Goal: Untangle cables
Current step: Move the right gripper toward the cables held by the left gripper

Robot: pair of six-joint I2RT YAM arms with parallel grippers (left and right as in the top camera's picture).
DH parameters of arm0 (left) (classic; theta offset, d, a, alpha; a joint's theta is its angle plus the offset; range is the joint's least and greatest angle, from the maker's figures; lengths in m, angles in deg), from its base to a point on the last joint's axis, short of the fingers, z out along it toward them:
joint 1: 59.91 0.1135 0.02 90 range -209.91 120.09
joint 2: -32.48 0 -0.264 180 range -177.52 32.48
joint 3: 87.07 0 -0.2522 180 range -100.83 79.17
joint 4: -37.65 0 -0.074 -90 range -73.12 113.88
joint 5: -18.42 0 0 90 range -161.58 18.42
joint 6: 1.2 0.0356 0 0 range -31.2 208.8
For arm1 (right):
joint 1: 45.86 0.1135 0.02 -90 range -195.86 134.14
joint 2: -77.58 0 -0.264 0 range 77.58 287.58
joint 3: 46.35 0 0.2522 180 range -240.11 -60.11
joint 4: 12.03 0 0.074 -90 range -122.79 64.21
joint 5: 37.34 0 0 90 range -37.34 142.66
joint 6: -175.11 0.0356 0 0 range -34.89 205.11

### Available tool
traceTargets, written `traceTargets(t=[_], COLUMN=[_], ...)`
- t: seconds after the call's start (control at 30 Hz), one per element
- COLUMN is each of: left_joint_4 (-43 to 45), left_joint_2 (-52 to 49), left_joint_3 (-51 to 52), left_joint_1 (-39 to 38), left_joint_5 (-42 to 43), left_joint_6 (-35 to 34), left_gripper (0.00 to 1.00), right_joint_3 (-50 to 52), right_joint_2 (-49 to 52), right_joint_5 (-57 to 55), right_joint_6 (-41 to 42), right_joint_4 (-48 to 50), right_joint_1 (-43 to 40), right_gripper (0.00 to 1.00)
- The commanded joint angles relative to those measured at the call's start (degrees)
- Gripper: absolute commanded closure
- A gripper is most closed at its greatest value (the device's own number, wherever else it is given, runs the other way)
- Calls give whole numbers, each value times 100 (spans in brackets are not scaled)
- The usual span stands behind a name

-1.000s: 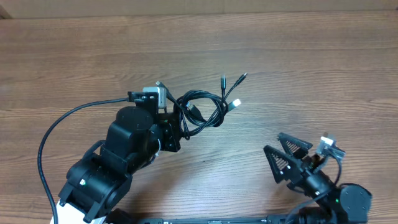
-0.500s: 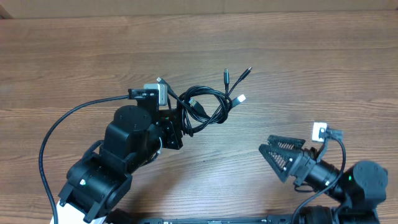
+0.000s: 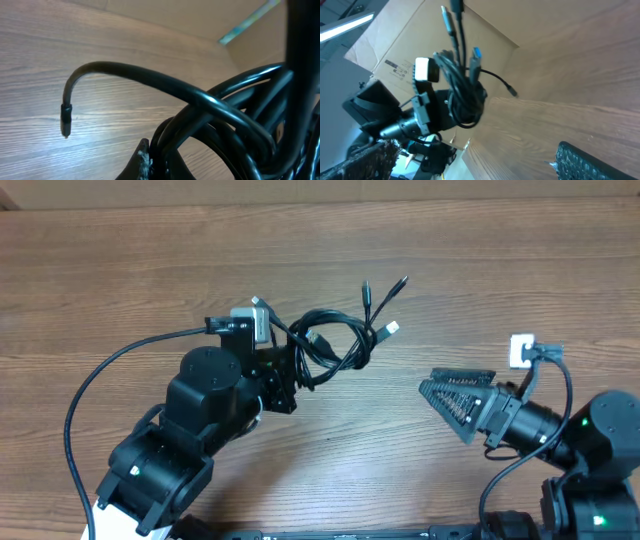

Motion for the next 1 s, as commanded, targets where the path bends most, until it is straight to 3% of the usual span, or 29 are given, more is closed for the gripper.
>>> traceTargets(t=[0.0,0.2,0.3,0.4,0.53,0.63,0.73,0.97], left_joint_4=[199,706,1054,1285,1458,1556,1580,1576], left_joint_2=[-118,-422,-520,-540,-566,-603,-664,-708], left_joint_3=[-46,-46,-46,-46,-46,-46,-46,-46], left_joint_1=[-37,-39,-39,-39,-39,-39,-39,-39], left_joint_5=[79,181,354,452,463,529,566,717], left_joint_6=[-330,-984,-997,-1241,-1298,-1298,-1298,-1292], left_gripper=[96,96,96,96,96,96,96,96], right_joint_3=[-520,-1088,-1084,-1084,-1084,-1084,-1084,-1084], right_joint_2=[286,859,975,1091,1187,1220,1274,1534], right_joint_5=[90,522,470,474,542,538,455,-603], right_joint_6=[13,240,245,1073,1191,1209,1211,1145], right_joint_4=[33,433,621,638,684,748,1010,1067], right_joint_1=[26,26,26,33,122,452,1008,2387], right_gripper=[0,0,0,0,0,0,8,10])
